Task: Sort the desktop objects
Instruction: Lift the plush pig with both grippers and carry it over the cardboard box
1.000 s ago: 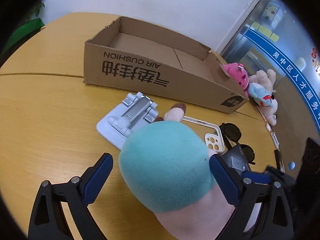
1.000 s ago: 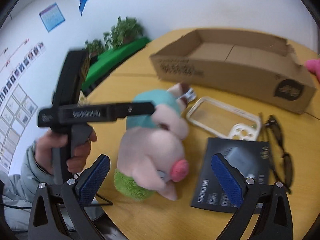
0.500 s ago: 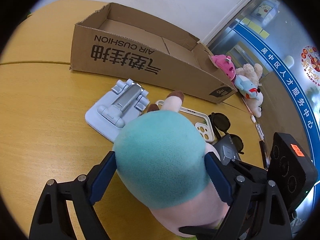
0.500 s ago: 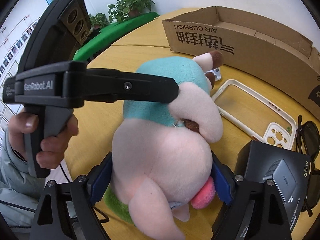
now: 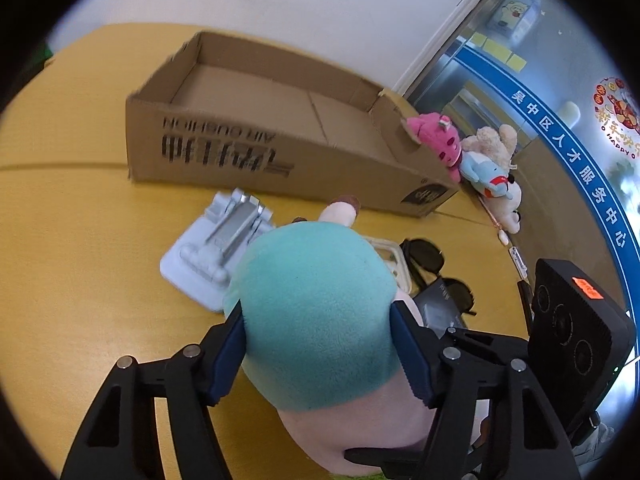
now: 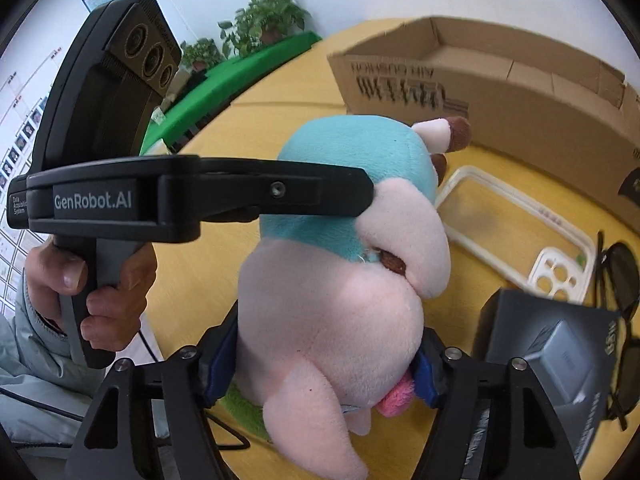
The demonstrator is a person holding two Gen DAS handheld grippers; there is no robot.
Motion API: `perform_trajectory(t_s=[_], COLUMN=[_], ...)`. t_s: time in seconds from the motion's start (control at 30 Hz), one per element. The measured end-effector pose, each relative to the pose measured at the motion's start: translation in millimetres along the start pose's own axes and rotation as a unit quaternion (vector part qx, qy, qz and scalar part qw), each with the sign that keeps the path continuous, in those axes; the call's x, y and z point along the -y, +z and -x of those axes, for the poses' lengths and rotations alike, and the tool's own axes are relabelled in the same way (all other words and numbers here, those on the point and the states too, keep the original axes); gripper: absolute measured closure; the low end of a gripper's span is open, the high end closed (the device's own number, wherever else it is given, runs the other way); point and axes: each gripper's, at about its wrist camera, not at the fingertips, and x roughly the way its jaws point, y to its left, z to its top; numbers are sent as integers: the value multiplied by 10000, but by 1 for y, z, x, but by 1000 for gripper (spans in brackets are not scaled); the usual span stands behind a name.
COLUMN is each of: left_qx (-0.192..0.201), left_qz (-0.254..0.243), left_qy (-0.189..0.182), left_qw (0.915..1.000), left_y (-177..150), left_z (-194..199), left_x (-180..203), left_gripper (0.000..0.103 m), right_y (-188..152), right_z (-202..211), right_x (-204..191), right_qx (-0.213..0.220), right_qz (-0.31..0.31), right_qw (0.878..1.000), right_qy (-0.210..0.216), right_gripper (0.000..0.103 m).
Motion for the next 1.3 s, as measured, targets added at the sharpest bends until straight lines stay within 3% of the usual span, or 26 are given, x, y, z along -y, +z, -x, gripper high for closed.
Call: perform_trajectory(t_s=[0.2,0.37,0.57,0.7,0.87,1.0,1.3], left_qx=[563,1145,1770,2290,2521,2443,1623], left_qz=[-541,-1014,-1412,-1715,-1826,-1790,-1216], left_qy=[-41,-96,-83,80,132,238,347], left_qw=[9969,9882,9740,9582,9502,9527,9786], left_y=[59,126,209,256,305,334,371], left_z=[22,41,77,105,117,106,14], left_x=[33,58,74,83,74,55,-31], left_gripper=[36,36,36,36,36,36,36], right_y=[42,100,184,242,299,332,369], right_z=[36,77,122,152,170,160,69], right_x=[6,17,26,26,30,46,124], right_qx=[574,1078,1574,1931,2196,2258,1820], right_qz=[231,605,993,1190,1244,1147,404], right_qw=[9980,9911,9796,9704,9640,9644,9813], right_qy=[-148,-502,-761,-827,-831,-759,-468], right_gripper=[35,35,35,35,35,34,34])
